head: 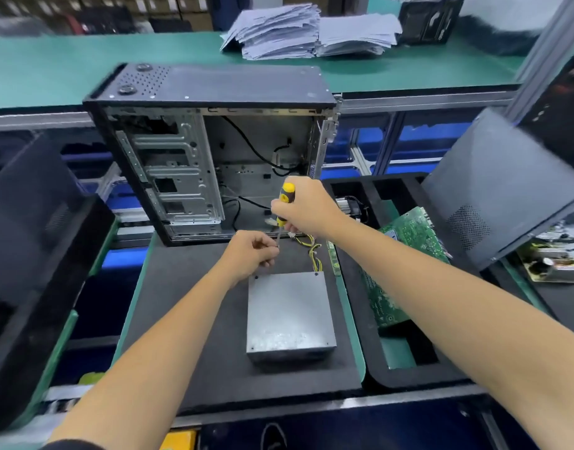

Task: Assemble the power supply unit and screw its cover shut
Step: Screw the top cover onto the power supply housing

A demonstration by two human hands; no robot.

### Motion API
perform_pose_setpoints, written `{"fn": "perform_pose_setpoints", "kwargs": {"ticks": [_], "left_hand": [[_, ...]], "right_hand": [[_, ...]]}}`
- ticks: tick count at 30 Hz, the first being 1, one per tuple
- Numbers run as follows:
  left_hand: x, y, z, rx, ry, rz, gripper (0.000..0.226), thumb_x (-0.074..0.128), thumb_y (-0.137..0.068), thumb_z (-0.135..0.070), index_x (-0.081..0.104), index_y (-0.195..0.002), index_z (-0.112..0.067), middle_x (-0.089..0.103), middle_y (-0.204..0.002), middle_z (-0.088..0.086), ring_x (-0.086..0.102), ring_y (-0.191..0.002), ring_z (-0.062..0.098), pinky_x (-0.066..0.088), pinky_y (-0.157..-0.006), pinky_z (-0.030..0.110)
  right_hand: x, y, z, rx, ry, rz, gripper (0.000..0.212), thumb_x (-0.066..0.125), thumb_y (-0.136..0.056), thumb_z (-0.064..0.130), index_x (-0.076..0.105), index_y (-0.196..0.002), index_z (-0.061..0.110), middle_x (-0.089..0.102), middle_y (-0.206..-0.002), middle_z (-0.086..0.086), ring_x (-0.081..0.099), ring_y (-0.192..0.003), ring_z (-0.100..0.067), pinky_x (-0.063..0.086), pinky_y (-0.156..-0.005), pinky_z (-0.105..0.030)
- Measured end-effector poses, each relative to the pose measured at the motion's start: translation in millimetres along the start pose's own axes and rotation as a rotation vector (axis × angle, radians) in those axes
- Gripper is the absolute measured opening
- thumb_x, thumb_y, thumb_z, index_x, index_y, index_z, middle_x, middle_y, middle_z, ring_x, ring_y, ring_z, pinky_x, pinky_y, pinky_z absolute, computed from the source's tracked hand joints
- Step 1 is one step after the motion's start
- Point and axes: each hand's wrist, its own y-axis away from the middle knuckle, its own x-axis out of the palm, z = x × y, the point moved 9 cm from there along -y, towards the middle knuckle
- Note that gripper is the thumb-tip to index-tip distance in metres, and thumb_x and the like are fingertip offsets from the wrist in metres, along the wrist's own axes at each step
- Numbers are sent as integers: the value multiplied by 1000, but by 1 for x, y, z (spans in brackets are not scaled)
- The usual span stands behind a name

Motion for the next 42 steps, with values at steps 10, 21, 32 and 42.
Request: {"fn": "perform_pose_setpoints", "kwargs": {"ticks": [10, 21, 32, 42], "left_hand": [[-4, 86, 4, 7, -42, -154, 20, 60, -89, 4, 62, -75, -10, 63, -68, 5, 60, -55, 11, 51, -56, 22], [-3, 140, 13, -32, -40, -224, 19, 53, -93, -2, 61, -78, -10, 62, -75, 4, 56, -59, 9, 49, -61, 22], [16, 137, 26, 45, -418, 84, 18, 67, -86, -9, 62, -75, -23, 66, -81, -8, 60, -73, 4, 46, -67, 15], [11, 139, 45, 53, -521, 90, 24, 70, -83, -11, 64, -69, -29, 65, -82, -14, 59, -81, 3, 42, -72, 11]], "right_hand": [[18, 49, 28, -60, -121, 153, 21, 58, -83, 10, 41, -71, 11, 62, -66, -17, 66, -48, -23, 55, -47, -29], [41, 72, 34, -34, -195, 269, 25, 59, -85, 9, 41, -68, 11, 64, -63, -16, 68, -51, -24, 53, -47, -27], [76, 90, 39, -124, -54, 610, 21, 67, -82, 2, 51, -83, -11, 64, -70, -21, 71, -62, -27, 57, -54, -32], [108, 111, 61, -350, 239, 711, 14, 68, -83, 9, 57, -75, 12, 69, -78, -2, 70, -60, -13, 56, -57, -25]]}}
